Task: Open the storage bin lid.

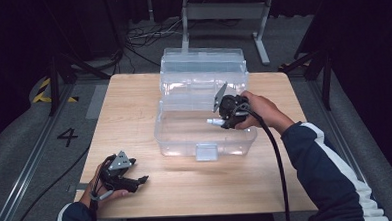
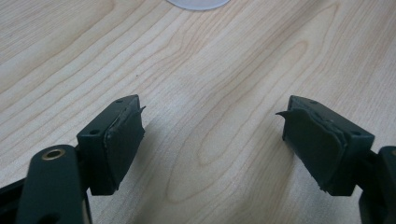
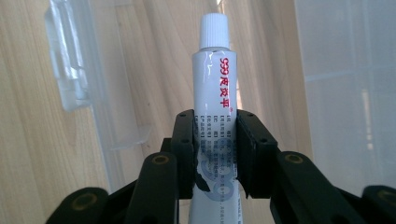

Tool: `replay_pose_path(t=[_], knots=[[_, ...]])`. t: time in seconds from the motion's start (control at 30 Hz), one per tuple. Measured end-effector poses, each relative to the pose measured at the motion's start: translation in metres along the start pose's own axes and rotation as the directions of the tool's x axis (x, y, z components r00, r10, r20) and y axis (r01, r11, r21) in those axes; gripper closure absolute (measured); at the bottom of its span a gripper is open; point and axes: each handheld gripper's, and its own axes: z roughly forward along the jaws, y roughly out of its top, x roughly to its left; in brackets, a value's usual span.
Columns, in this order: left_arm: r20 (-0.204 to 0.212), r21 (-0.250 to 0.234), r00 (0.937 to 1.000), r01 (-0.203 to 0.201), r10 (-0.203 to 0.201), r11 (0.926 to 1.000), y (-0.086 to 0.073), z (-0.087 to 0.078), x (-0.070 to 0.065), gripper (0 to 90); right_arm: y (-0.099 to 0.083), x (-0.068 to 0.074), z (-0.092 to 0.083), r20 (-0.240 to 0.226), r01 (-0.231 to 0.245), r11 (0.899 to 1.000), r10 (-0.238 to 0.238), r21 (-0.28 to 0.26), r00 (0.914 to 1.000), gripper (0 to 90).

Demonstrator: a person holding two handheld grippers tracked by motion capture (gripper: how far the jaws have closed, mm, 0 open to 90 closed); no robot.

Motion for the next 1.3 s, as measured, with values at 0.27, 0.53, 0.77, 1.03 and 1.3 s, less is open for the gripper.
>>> replay_pose_path(t=[0.27,0.53,0.77,1.03,1.3], knots=[[0.0,0.0,1.0,0.0,0.0,1.0,0.0,0.0,0.0,20.5,-0.001,-0.006,0.019,-0.012,0.005,0.999,-0.004,0.041,0.9999,70.8],[0.002,0.0,1.0,0.002,-0.002,1.0,0.0,0.0,0.0,20.5,-0.006,-0.01,0.033,-0.029,-0.001,0.997,0.003,0.076,0.9996,70.8],[0.0,0.0,1.0,0.0,0.0,1.0,0.0,0.0,0.0,20.5,-0.011,-0.011,0.045,-0.044,0.009,0.995,-0.005,0.097,0.999,70.7],[0.0,0.0,1.0,0.001,-0.001,1.0,0.0,0.0,0.0,20.5,-0.012,-0.01,0.056,-0.07,0.019,0.993,-0.011,0.116,0.9975,70.7],[0.0,0.0,1.0,0.0,0.0,1.0,0.0,0.0,0.0,20.5,-0.014,-0.006,0.061,-0.096,0.029,0.994,-0.019,0.105,0.9952,70.7]])
